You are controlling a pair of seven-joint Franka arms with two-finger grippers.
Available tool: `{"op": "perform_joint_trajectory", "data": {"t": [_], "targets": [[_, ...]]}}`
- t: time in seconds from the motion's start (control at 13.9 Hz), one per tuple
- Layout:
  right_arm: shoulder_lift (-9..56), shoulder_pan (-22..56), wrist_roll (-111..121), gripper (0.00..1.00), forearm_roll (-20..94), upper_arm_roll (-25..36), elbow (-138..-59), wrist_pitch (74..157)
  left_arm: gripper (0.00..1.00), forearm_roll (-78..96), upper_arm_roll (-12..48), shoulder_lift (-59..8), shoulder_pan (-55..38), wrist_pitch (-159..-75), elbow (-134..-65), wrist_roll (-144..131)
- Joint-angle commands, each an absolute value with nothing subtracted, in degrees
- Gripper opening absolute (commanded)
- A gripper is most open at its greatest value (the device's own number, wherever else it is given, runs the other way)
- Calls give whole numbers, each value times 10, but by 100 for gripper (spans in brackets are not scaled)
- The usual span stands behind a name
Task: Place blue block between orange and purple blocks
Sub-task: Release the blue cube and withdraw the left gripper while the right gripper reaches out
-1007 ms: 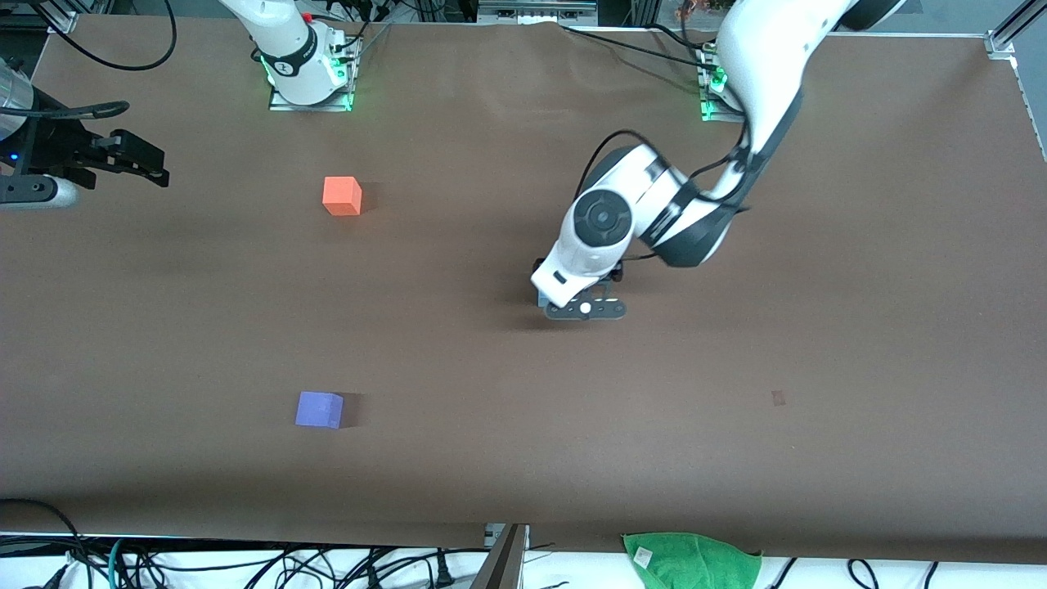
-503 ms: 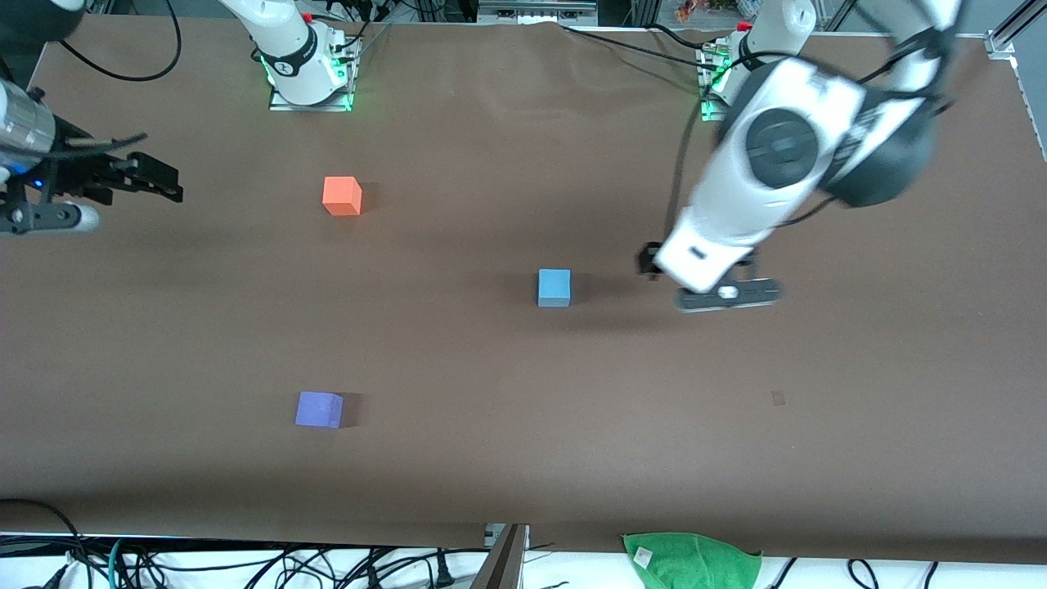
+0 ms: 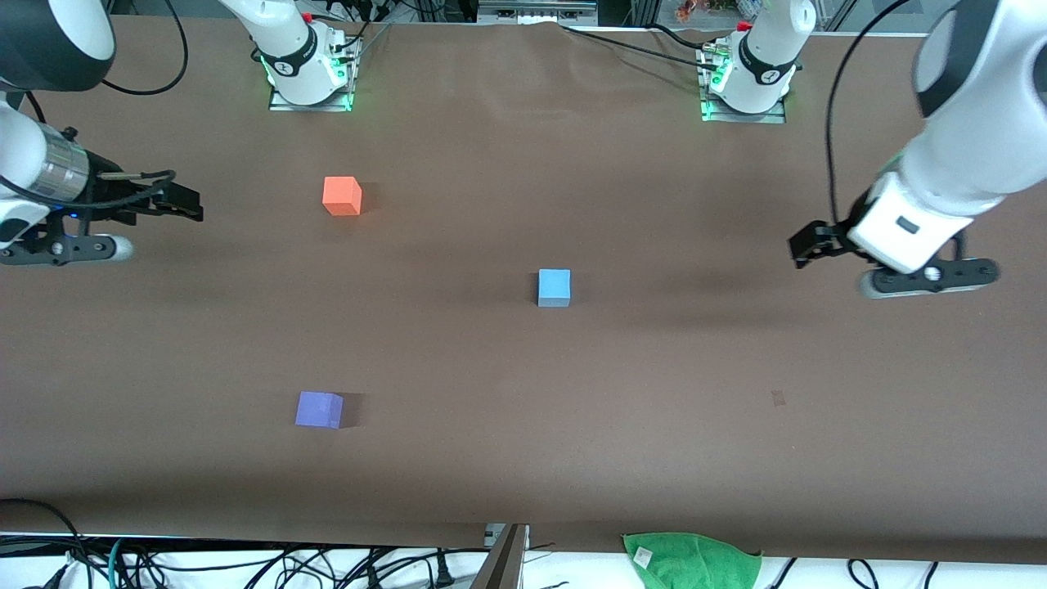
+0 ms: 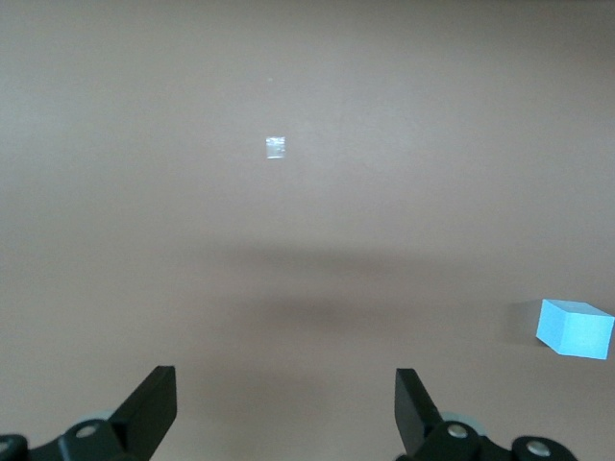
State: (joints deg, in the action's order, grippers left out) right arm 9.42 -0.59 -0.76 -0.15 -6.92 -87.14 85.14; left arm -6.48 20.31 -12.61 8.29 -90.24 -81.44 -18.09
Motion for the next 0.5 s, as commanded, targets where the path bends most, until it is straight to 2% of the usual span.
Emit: {"op": "perform_joint_trajectory", "data": {"t": [0.0, 0.14, 0.43], "targets": [[119, 45, -58, 100, 2, -71, -855, 873, 100, -53, 207, -121, 115, -876, -793, -103], [135, 80, -121, 100, 5, -71, -854, 901, 100, -51, 191, -119, 128, -875, -797, -38], [166, 158, -245, 100, 5, -71, -854, 957, 100, -11, 44, -70, 22, -899, -856, -4]]}}
